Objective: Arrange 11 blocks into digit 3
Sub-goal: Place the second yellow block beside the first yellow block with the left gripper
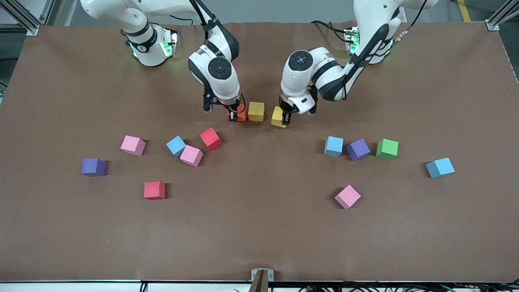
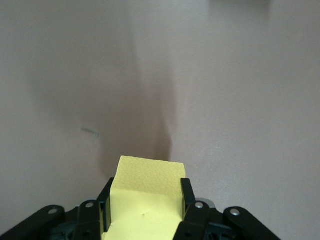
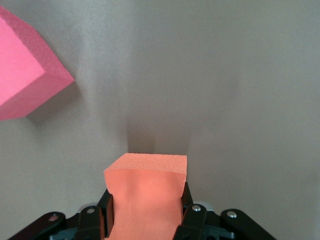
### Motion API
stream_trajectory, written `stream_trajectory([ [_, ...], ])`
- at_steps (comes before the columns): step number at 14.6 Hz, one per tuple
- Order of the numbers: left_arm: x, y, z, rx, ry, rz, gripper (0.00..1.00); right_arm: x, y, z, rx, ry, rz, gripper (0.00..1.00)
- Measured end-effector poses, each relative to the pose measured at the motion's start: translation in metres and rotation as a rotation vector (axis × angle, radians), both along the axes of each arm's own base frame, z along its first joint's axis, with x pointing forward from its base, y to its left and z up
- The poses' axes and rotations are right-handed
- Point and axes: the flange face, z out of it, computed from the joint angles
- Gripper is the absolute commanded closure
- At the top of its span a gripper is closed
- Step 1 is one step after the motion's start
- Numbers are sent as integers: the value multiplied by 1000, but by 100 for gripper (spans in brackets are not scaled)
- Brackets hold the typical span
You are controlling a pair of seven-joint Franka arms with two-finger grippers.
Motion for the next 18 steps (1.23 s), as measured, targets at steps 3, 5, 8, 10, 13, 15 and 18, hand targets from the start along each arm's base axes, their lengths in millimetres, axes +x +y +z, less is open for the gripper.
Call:
stream_trajectory([
  [3,-1,-1,-1,-2,8,85,84,-4,1,-5,-44,-33,-8,98],
  [5,-4,-3,-4,-11,15,139,84,-8,3,-11,-60,-38,-10,98],
  [8,-13,-10,-13,-11,32,151,84,-11,5,-13,-63,-39,-12,98],
  [10,-18,-12,-21,-3,32,135,84,-12,6,-13,-64,-40,-10,98],
  [13,-20,-13,-30,1,29,117,84,-13,8,-12,-63,-43,-20,98],
  [15,-19,-14,-30,-2,26,115,84,-13,9,-12,-61,-45,-20,95],
  [18,-19,-17,-30,-12,25,117,84,-16,12,-12,-62,-45,-14,95],
])
